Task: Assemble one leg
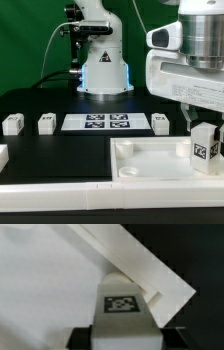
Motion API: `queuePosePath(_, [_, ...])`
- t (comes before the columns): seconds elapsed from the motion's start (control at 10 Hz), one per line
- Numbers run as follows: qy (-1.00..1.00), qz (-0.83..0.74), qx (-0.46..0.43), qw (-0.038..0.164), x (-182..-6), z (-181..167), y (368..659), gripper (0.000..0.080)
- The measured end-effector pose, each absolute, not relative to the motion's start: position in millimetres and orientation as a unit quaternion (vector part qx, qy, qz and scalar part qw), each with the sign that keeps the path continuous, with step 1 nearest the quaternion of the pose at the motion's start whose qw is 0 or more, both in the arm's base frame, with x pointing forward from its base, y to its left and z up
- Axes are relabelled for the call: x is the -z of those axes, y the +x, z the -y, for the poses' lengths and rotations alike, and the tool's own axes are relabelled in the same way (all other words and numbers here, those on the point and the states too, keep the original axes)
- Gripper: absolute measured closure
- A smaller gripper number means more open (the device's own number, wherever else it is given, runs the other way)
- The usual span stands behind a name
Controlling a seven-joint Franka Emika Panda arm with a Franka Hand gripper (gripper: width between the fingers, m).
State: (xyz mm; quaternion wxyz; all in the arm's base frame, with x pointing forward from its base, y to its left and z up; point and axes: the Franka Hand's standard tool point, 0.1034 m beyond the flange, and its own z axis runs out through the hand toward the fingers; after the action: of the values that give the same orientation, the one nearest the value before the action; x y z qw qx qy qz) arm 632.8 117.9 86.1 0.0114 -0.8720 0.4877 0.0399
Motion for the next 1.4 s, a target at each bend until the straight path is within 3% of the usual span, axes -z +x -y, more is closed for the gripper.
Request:
queuePosePath(0.3, [-0.800,-0.599,-0.041,0.006,-85.9,-118.4,632.8,0.0506])
queuePosePath(0.4, [-0.803,-0.595,-0.041,0.006,-85.6,-119.2,632.6,0.0402])
queuePosePath(0.5, [-0.806,-0.590,-0.041,0.006,-85.4,-119.8,632.4,0.0402])
queuePosePath(0.6, [-0.810,-0.585,-0.041,0.006,-85.3,-120.4,632.3,0.0252])
queuePosePath(0.7, [-0.830,-0.556,-0.041,0.007,-85.3,-120.6,632.2,0.0181])
queuePosePath(1.4, [-0.989,-0.143,-0.034,0.022,-84.9,-115.4,632.6,0.0150])
